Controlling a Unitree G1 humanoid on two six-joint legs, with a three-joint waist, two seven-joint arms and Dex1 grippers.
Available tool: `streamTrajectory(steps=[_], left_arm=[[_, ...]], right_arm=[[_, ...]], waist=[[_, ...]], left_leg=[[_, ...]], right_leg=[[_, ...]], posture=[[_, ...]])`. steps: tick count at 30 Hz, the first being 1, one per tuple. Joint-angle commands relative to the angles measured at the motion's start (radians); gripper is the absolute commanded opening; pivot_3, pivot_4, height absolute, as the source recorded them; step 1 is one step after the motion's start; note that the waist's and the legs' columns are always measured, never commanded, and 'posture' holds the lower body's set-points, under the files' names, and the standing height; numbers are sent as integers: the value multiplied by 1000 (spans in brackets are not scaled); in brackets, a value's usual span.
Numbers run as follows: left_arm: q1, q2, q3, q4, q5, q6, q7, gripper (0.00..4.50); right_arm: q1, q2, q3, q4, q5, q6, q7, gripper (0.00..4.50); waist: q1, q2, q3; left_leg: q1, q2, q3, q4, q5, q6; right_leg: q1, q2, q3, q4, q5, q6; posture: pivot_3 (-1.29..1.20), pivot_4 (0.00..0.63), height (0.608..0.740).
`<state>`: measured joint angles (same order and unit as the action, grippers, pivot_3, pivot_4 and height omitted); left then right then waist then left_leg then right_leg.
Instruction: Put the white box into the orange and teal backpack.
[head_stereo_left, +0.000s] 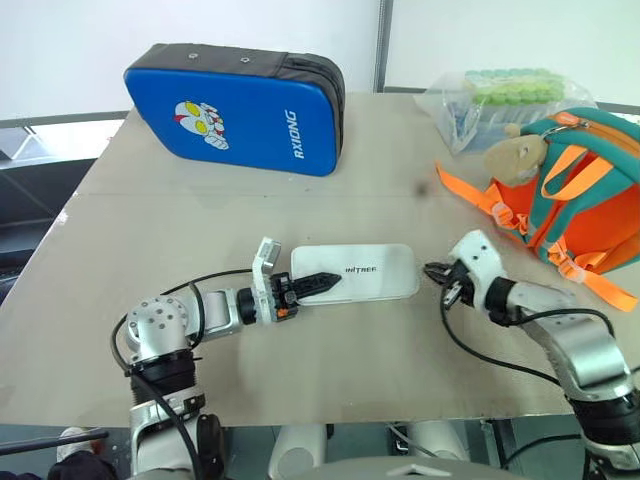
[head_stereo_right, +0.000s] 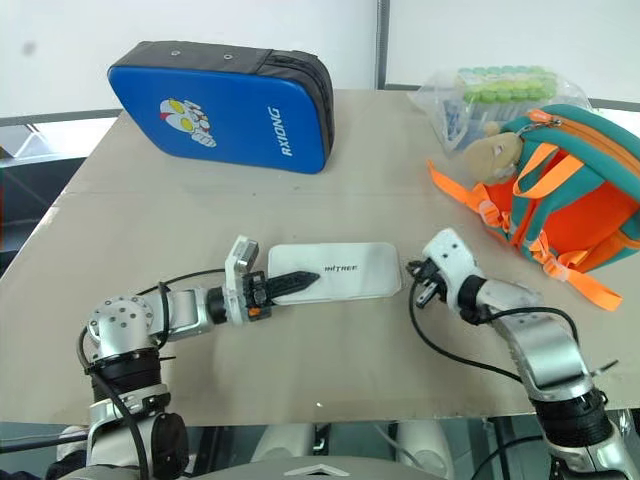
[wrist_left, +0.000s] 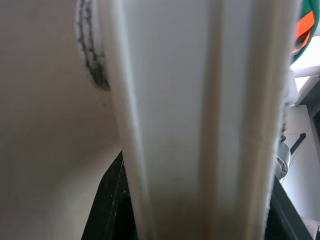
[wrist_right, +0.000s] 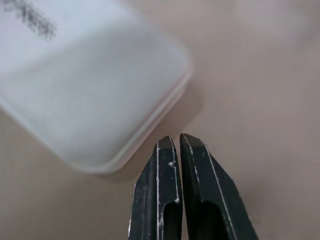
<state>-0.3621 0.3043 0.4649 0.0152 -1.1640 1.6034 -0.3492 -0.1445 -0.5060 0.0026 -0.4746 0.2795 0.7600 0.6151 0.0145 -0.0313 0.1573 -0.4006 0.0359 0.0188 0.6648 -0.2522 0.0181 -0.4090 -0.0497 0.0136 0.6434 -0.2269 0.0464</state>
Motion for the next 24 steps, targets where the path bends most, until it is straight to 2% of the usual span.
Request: streamTrajectory(steps=[1, 5, 8, 11, 14, 19, 22, 24], left_arm=[[-6, -14, 49, -116, -74, -23, 36, 1091], [-35, -21, 95, -143, -145, -54, 99, 1091], [-60, -5, 102, -160, -217, -78, 142, 1091], [-86, 9, 82, -164, -274, -113, 172, 1091], [-110, 15, 50, -159, -302, -150, 194, 1091], [-124, 19, 10, -167, -361, -226, 240, 1091], [-108, 31, -7, -185, -401, -277, 273, 1091], [-91, 35, -19, -207, -413, -311, 297, 1091]], right_arm=[[83, -24, -305, -230, 189, 117, -6, 1242], [105, -8, -558, -343, 388, 268, -93, 3031], [92, -48, -727, -371, 503, 393, -167, 4490], [8, -97, -767, -326, 507, 487, -275, 4500], [-89, -107, -698, -240, 441, 522, -384, 4500], [-212, -57, -575, -70, 320, 448, -503, 4500], [-304, 20, -521, 29, 308, 356, -508, 4500], [-326, 24, -451, 97, 258, 273, -483, 4500]], waist=[[2, 0, 0], [-6, 0, 1], [-5, 0, 1], [-7, 0, 1], [-7, -1, 1], [-4, 0, 1], [-8, 1, 2], [-14, 1, 2]], left_leg=[[-1, 0, -1, 0, 0, 0], [0, 1, -1, 0, 0, 0], [0, 1, -2, -1, 0, 0], [1, 1, 0, 0, 0, 0], [1, 0, 1, 0, 0, 0], [-1, 0, 2, -1, 0, 0], [-2, 0, 2, -1, 0, 0], [-3, 0, 2, -1, 0, 0]], right_leg=[[0, 0, 0, 0, 0, 0], [-1, 0, 0, -1, 0, 0], [-1, 1, 0, 0, 0, 0], [-1, 1, 1, 0, 0, -1], [-1, 1, 3, 0, 0, -1], [-1, 1, 2, -1, 0, -1], [-3, 1, 3, -1, 0, -1], [-4, 2, 3, -1, 1, 0]], posture=[[0, 150, 740], [0, 150, 740], [0, 150, 740], [0, 150, 740], [0, 150, 740], [0, 150, 740], [0, 150, 740], [0, 150, 740]])
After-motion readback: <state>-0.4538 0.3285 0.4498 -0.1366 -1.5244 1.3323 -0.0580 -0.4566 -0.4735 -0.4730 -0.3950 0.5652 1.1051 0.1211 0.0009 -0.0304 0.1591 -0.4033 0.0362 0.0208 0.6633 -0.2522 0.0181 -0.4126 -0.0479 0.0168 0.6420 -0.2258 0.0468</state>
